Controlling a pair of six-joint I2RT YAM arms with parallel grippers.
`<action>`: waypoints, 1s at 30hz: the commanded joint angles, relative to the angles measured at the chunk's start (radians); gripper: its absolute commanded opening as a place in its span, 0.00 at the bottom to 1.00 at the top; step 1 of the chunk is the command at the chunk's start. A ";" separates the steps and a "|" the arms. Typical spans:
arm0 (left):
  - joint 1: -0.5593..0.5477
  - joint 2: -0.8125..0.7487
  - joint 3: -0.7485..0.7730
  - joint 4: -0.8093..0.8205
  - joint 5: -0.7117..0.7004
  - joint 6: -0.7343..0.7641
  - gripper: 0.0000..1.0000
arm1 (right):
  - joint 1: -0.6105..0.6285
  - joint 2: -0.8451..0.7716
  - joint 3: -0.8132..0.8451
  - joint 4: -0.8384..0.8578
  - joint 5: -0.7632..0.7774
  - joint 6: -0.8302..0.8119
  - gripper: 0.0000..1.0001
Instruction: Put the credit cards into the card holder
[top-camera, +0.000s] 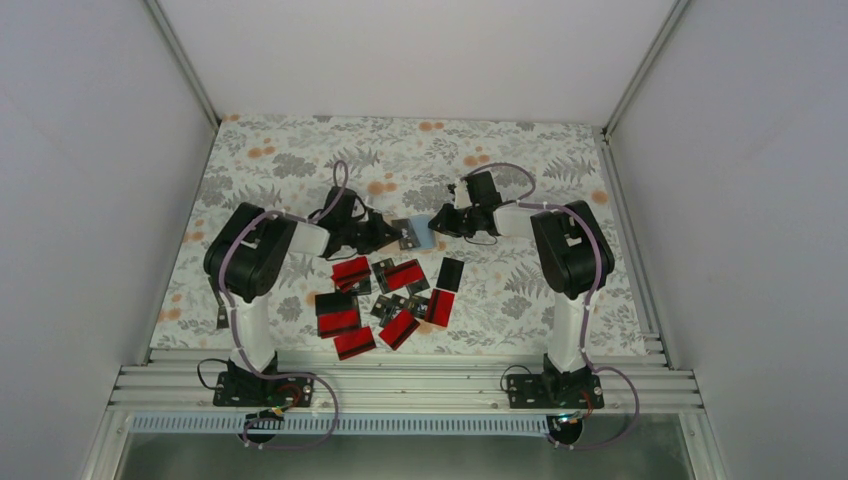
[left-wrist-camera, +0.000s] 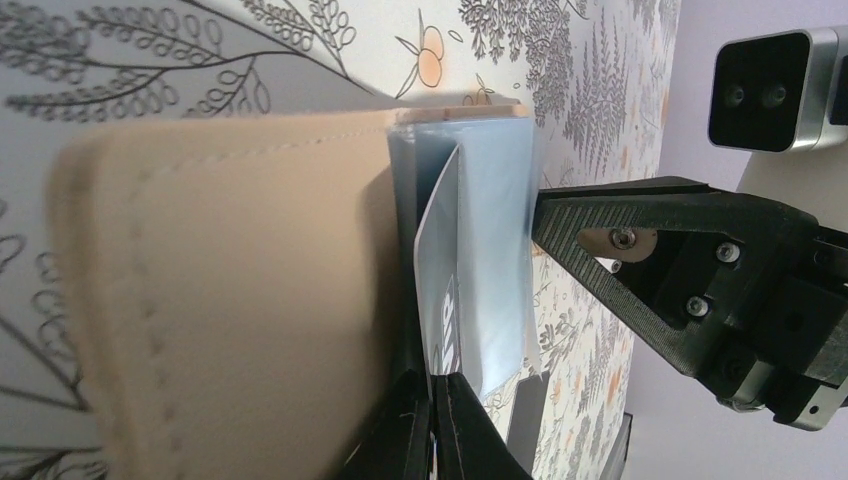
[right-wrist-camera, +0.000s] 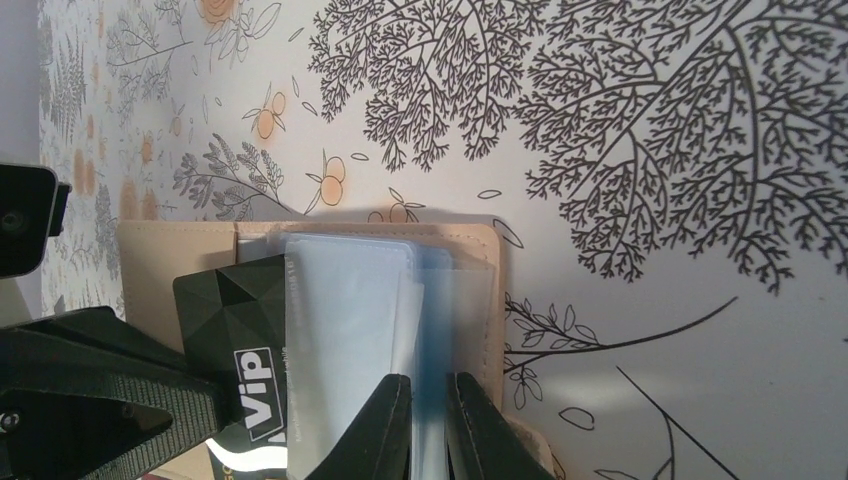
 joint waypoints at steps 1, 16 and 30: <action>-0.003 0.039 0.039 -0.079 0.039 0.066 0.02 | 0.011 0.064 -0.021 -0.158 0.027 -0.040 0.12; -0.002 0.092 0.125 -0.145 0.054 0.108 0.02 | 0.011 0.066 -0.017 -0.169 0.014 -0.062 0.12; -0.011 0.136 0.186 -0.174 0.073 0.127 0.02 | 0.011 0.075 -0.007 -0.174 0.010 -0.068 0.12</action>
